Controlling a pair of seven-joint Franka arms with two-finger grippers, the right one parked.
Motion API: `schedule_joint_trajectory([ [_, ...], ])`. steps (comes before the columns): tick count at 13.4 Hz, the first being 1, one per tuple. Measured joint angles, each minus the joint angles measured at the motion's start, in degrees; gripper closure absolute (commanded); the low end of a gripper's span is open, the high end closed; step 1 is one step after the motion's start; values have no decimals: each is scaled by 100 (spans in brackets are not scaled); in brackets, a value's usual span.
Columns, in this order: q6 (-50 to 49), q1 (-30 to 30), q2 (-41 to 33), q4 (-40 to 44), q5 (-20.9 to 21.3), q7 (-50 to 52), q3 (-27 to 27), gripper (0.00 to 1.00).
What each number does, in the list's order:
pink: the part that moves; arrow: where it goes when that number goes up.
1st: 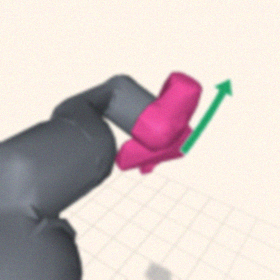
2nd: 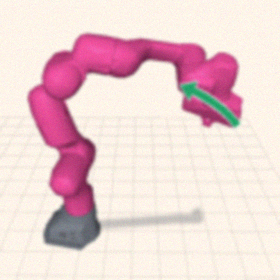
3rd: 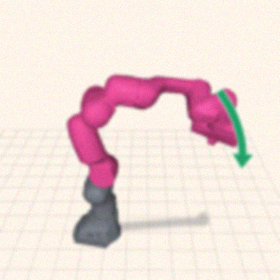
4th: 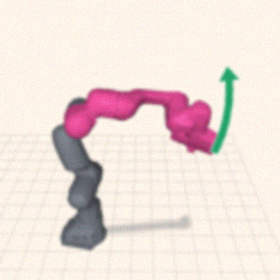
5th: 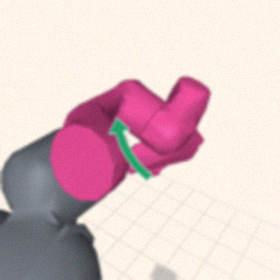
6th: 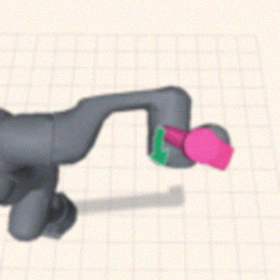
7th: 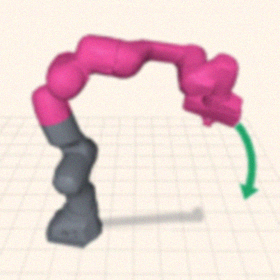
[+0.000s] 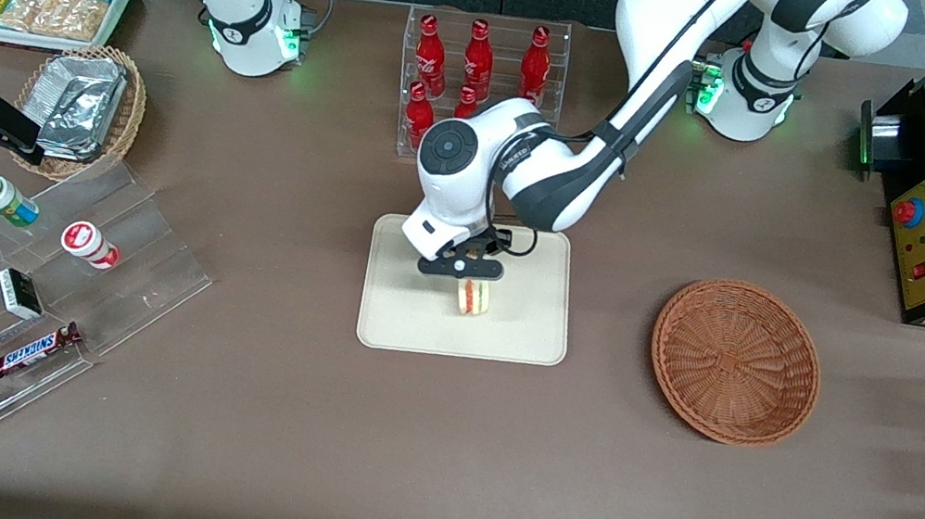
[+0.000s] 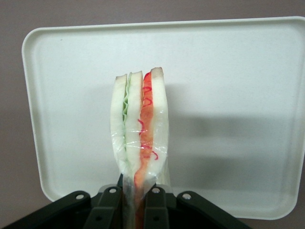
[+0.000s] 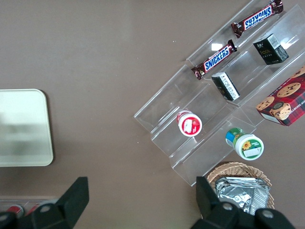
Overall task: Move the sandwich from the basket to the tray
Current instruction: 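Lower the sandwich onto the tray and open the left gripper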
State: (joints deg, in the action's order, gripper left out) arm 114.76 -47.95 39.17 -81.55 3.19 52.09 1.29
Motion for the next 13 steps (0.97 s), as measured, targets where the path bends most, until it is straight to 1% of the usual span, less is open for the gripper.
schedule_joint_trajectory([
  [4,388,2,205,-4,0,-392,-9,100],
  [7,532,1,408,-5,0,-468,5,100],
  [8,537,1,437,-5,0,-475,7,70],
  [9,537,1,458,-5,0,-479,8,17],
  [10,537,1,470,-4,0,-483,11,1],
  [13,536,2,465,21,0,-484,15,1],
])
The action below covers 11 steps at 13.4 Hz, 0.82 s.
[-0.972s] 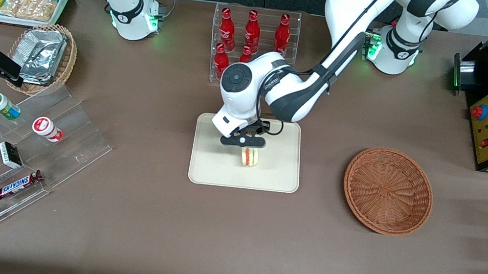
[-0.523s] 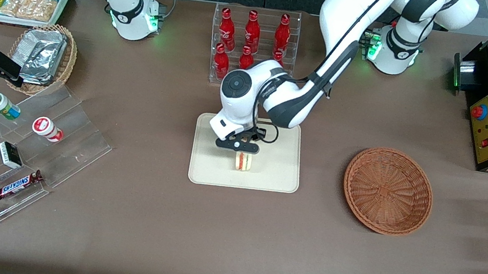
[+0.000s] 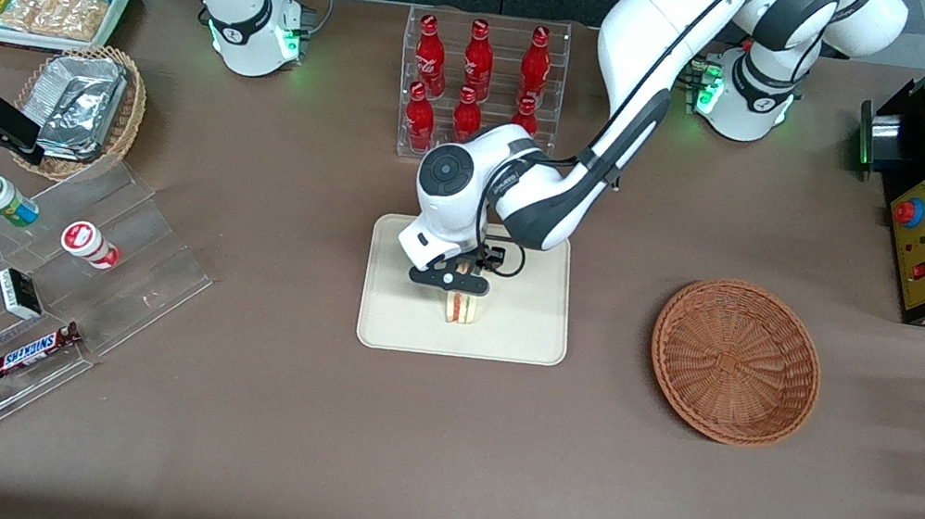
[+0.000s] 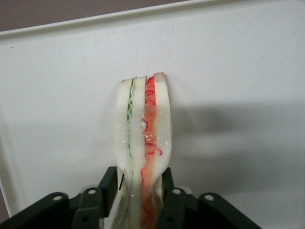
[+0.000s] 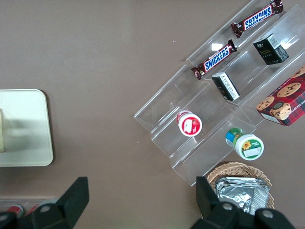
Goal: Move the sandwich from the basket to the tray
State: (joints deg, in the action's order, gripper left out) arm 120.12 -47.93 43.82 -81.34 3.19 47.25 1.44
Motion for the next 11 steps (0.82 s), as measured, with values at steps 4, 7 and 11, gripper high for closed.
schedule_joint_trajectory([
  [4,-417,46,-302,180,-32,15,-23,0],
  [7,-974,198,-895,234,-142,39,-65,0],
  [11,-1735,642,-1800,250,-167,248,-90,0],
])
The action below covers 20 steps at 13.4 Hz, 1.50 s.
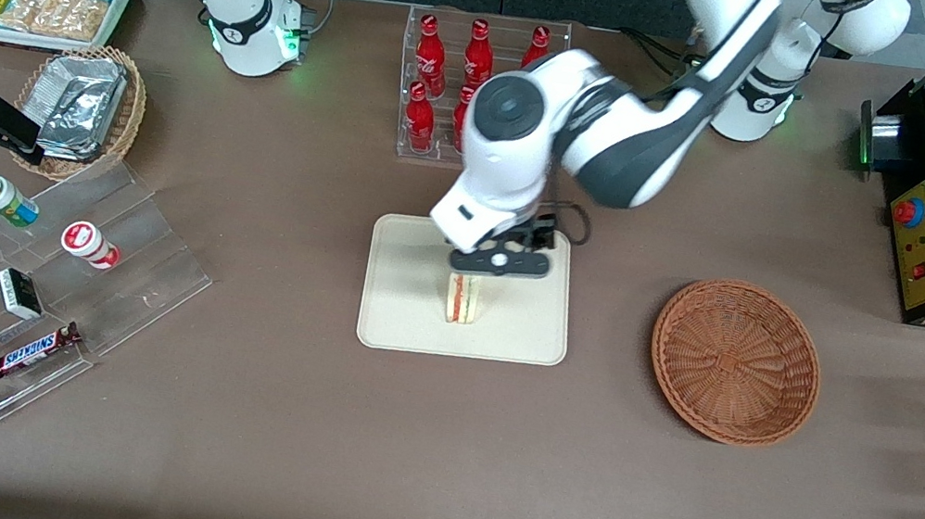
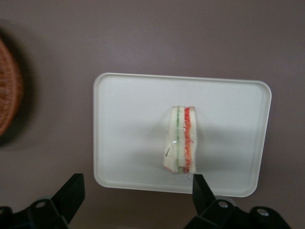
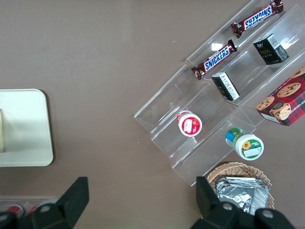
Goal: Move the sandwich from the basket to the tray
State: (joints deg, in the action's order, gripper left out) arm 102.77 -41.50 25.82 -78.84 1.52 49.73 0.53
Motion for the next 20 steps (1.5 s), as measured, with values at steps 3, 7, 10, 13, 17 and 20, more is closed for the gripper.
schedule_joint_trajectory([
  [3,-702,480,-643,7,-5,-3,-20,0],
  [7,-1781,1422,-1378,4,-10,-892,-45,0],
  [10,-2336,2222,-1703,-15,-14,-1957,-61,0],
  [13,-2629,3041,-1893,-30,-18,-3225,-70,0],
  [17,-2835,3883,-2153,-166,-22,-4748,-72,0],
  [20,-2837,4020,-2308,-365,-25,-4976,-60,0],
])
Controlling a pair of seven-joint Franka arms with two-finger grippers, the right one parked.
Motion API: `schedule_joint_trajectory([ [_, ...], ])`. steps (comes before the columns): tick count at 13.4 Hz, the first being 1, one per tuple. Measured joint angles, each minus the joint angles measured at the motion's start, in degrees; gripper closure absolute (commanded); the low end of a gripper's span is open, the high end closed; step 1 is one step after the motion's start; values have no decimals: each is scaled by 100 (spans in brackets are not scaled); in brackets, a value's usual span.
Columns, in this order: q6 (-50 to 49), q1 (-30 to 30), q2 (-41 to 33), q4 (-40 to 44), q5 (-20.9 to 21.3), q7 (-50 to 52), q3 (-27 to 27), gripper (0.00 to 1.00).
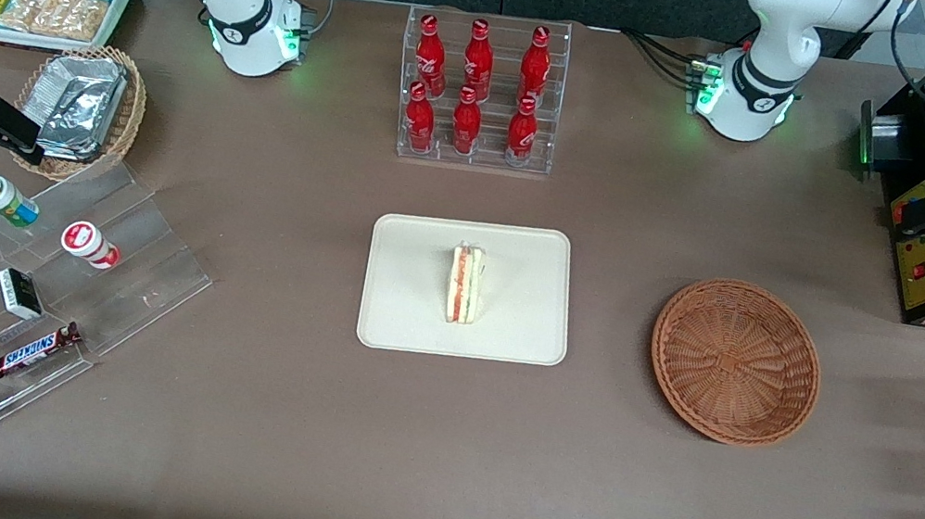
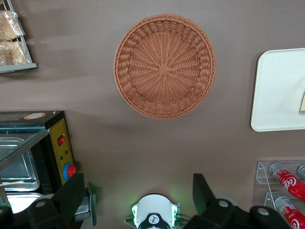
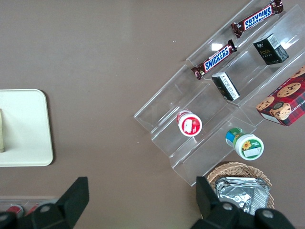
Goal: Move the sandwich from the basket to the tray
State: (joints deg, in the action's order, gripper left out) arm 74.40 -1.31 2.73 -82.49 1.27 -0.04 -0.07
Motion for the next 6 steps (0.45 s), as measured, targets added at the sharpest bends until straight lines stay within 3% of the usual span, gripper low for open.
schedule_joint_trajectory([
  [6,-98,-4,-139,-103,0,0,73,0],
])
